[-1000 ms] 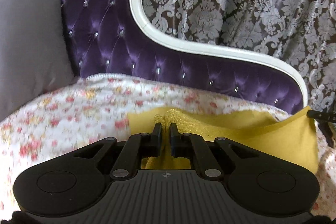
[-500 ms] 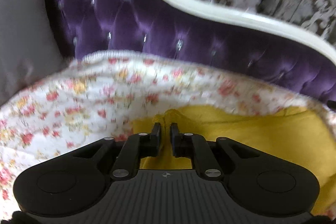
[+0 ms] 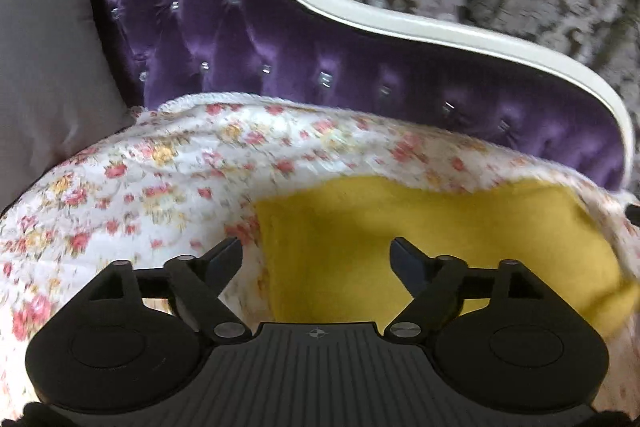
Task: Fold small clothes
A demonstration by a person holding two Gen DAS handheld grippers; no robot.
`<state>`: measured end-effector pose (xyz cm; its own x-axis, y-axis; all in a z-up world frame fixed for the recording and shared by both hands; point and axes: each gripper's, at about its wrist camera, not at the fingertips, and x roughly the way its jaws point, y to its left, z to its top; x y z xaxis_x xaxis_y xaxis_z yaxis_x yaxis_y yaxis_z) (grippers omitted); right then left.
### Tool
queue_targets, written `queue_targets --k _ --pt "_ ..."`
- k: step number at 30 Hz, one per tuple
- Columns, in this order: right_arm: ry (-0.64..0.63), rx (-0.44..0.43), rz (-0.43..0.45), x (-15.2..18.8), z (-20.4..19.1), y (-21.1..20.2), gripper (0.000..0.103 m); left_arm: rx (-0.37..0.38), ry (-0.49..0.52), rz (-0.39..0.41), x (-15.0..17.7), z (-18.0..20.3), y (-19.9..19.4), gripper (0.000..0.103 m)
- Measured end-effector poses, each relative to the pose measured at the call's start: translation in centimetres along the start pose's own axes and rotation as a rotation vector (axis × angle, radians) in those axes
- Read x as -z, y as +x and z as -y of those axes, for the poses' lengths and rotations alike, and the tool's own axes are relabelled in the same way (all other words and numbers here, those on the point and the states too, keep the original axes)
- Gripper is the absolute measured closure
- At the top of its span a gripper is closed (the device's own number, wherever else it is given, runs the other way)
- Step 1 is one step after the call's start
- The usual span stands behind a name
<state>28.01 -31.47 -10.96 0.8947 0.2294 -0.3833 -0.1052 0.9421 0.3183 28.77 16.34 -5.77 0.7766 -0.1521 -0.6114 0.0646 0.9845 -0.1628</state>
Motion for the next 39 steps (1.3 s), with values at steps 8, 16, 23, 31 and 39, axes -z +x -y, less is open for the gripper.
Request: queue_targets --k 8,16,23,31,39 --pt "-0.135 0.095 -0.168 3.6 -2.7 -1.0 0.026 0.038 0.089 -0.121 5.5 3.0 -1.5 0.022" --pt "-0.114 0.134 -0.263 6.4 -1.6 -2.3 0.026 -0.008 0.132 -0.136 9.2 1.7 -3.4 0.017" --pt "-0.169 0.151 -0.070 4.8 -5.5 -5.7 0.025 -0.008 0.056 -0.089 10.6 1.9 -6.4 0.016" --pt "-0.216 0.023 -0.094 5.2 -12.4 -2.4 0.025 -0.048 0.063 -0.071 13.3 2.9 -8.6 0.014" --pt "-0.230 0.069 -0.202 8.7 -16.0 1.6 0.025 -0.060 0.073 -0.046 14.0 2.8 -9.0 0.013"
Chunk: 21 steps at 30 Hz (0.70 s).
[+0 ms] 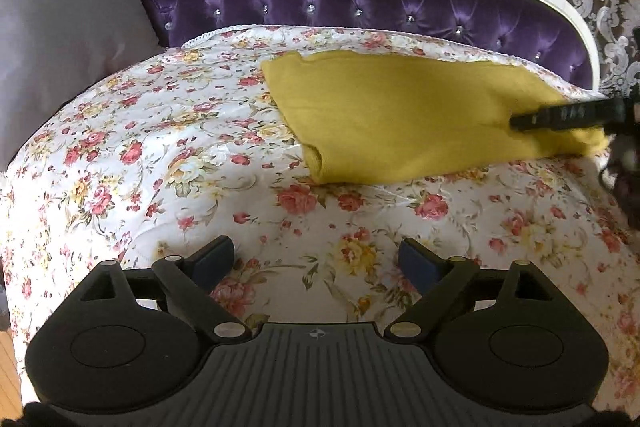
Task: Fold small clothes
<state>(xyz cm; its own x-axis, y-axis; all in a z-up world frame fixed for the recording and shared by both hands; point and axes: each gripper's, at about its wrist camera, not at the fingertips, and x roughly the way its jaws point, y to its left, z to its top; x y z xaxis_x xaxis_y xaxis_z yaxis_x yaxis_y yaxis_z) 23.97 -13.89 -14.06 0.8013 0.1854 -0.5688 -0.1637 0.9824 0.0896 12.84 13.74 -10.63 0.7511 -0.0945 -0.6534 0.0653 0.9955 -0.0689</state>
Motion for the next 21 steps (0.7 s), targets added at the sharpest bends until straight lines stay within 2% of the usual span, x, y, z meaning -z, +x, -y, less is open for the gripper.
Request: queue_targets --k 2,5,21 --pt "-0.016 0.012 -0.017 1.2 -0.4 0.0 0.025 -0.006 0.006 0.001 0.2 0.1 0.0 0.013" --pt "0.028 0.017 0.001 2.1 0.0 -0.6 0.025 -0.014 0.016 0.000 0.2 0.3 0.0 0.013" --pt "0.050 0.003 0.039 3.0 0.3 -1.0 0.025 -0.023 0.016 0.002 0.3 0.4 -0.1 0.012"
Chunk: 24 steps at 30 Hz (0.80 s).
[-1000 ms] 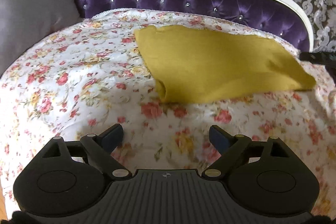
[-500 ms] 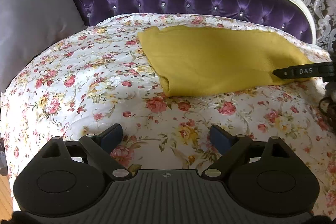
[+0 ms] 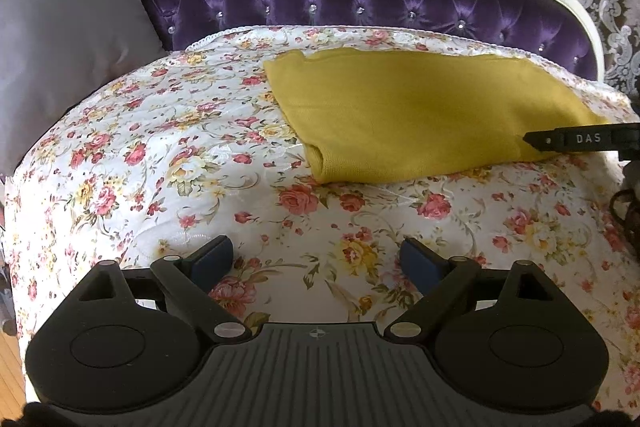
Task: Fold small clothes
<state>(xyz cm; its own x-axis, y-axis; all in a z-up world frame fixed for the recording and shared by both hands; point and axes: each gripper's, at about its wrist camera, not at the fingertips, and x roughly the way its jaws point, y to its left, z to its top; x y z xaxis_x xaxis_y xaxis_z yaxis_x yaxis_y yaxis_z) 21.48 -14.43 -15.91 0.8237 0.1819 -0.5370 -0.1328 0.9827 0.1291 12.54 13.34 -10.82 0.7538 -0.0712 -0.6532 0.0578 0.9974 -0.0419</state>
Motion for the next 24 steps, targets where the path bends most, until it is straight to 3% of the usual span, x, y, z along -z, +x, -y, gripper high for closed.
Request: queue_targets --k 11,12,14,16,20,24 --pt "0.017 -0.030 0.011 0.1 0.3 -0.2 0.020 -0.013 -0.006 -0.008 -0.1 0.0 0.1 0.010" --pt "0.019 -0.036 0.011 0.1 0.4 -0.2 0.018 -0.013 -0.005 -0.008 -0.1 0.0 0.1 0.010" --pt "0.021 -0.066 0.003 0.1 0.4 -0.2 0.005 -0.010 -0.008 -0.006 -0.1 0.0 0.1 0.010" --pt "0.008 -0.100 0.000 0.0 0.4 -0.5 0.004 -0.005 -0.014 -0.004 0.0 -0.2 0.1 0.010" --pt "0.053 -0.233 0.083 -0.4 2.0 -2.8 0.010 -0.002 -0.020 0.000 0.1 -0.3 0.0 0.010" --pt "0.072 -0.264 0.164 -1.2 5.4 -4.6 0.010 -0.001 -0.023 0.000 0.0 -0.3 0.0 0.010"
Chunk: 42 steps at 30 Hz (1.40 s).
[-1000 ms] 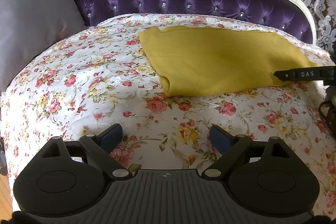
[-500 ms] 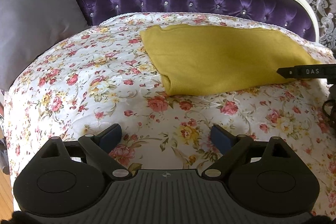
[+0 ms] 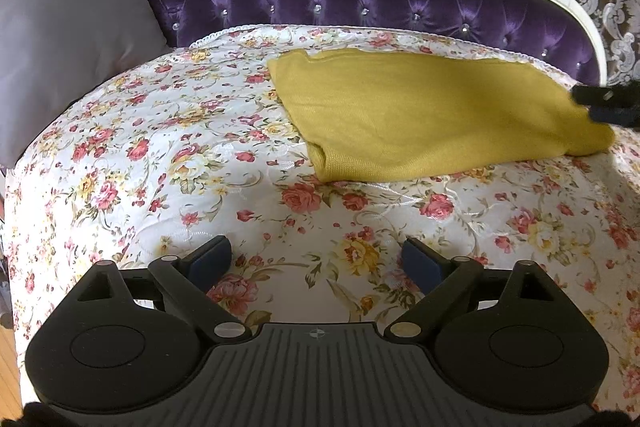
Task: Fold small clothes
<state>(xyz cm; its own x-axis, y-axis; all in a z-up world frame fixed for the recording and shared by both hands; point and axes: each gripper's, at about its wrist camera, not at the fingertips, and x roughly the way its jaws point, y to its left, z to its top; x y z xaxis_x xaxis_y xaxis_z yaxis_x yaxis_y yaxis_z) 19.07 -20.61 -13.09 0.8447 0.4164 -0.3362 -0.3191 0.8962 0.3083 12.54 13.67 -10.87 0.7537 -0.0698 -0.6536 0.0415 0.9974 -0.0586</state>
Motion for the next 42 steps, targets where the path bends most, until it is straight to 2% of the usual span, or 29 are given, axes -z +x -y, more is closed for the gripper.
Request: queue_targets --k 6,11,16,21,26,30,40,42 --pt "0.082 0.042 0.051 -1.8 6.1 -0.6 0.010 0.001 -0.007 -0.001 -0.1 0.0 0.0 0.010" --pt "0.112 0.062 0.015 -2.5 9.7 1.5 0.010 0.014 -0.024 -0.005 -0.2 -0.2 0.0 0.010" --pt "0.141 0.032 -0.015 -2.7 12.3 3.4 0.010 0.006 -0.028 -0.013 -0.6 0.0 -0.1 0.010" --pt "0.162 -0.014 -0.033 -2.9 13.7 4.6 0.010 0.024 -0.047 -0.003 -2.0 0.2 0.2 0.010" --pt "0.207 -0.070 -0.016 -3.7 14.8 5.1 0.010 0.039 -0.019 0.046 -4.3 1.1 0.5 0.010" --pt "0.256 -0.121 -0.042 -4.2 15.3 6.3 0.010 0.059 -0.001 0.060 -5.6 1.8 1.4 0.010" --pt "0.340 -0.210 -0.128 -3.6 15.4 5.2 0.013 0.091 0.013 0.040 -6.0 2.1 3.1 0.010" --pt "0.329 -0.204 -0.134 -3.6 15.2 5.4 0.018 0.096 0.010 0.033 -6.0 2.1 3.5 0.010"
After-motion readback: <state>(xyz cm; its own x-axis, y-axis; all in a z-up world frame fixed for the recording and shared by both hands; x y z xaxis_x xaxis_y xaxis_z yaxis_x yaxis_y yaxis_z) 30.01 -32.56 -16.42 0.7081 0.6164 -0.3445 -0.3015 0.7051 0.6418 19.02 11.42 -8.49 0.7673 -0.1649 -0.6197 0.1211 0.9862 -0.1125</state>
